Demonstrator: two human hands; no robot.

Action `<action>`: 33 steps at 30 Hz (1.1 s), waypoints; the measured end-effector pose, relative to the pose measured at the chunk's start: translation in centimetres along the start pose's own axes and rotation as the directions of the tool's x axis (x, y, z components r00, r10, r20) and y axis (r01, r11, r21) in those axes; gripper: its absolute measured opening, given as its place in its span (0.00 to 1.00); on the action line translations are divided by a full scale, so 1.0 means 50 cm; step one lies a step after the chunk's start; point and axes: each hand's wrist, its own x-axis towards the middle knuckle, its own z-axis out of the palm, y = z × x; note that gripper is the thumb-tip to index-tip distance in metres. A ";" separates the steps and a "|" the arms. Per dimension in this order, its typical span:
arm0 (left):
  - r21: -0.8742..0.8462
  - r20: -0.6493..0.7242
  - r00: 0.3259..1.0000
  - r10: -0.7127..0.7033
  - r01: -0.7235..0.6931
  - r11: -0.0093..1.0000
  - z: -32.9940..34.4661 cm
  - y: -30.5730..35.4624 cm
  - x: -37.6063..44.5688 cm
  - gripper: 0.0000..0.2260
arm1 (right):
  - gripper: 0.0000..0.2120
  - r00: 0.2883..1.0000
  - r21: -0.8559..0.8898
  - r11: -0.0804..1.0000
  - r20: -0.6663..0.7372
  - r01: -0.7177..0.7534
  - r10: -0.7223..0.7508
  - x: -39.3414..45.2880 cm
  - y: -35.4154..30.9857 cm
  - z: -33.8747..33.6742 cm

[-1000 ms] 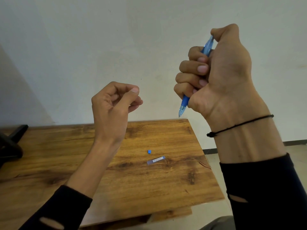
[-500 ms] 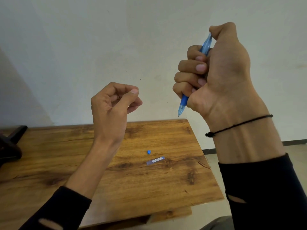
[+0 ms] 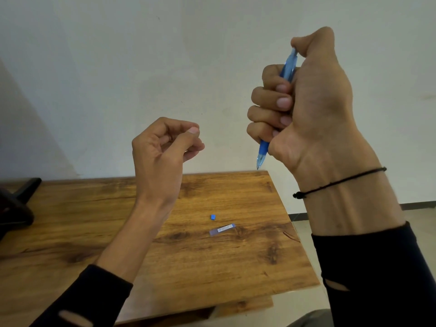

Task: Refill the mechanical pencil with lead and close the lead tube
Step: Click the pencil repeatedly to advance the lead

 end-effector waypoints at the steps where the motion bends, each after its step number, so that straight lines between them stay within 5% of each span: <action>1: -0.002 -0.001 1.000 -0.002 0.002 1.000 0.000 0.000 0.000 0.06 | 0.27 1.000 -0.014 1.000 0.013 0.020 -0.019 -0.001 0.000 0.001; 7: -0.007 -0.002 1.000 -0.008 0.008 1.000 0.000 0.002 0.000 0.06 | 0.26 0.998 -0.111 0.992 0.027 0.062 -0.060 0.001 0.006 0.004; 33: -0.016 -0.007 1.000 -0.014 0.014 1.000 0.001 0.001 0.000 0.03 | 0.28 0.997 -0.036 0.997 -0.003 0.073 -0.073 0.008 0.012 0.000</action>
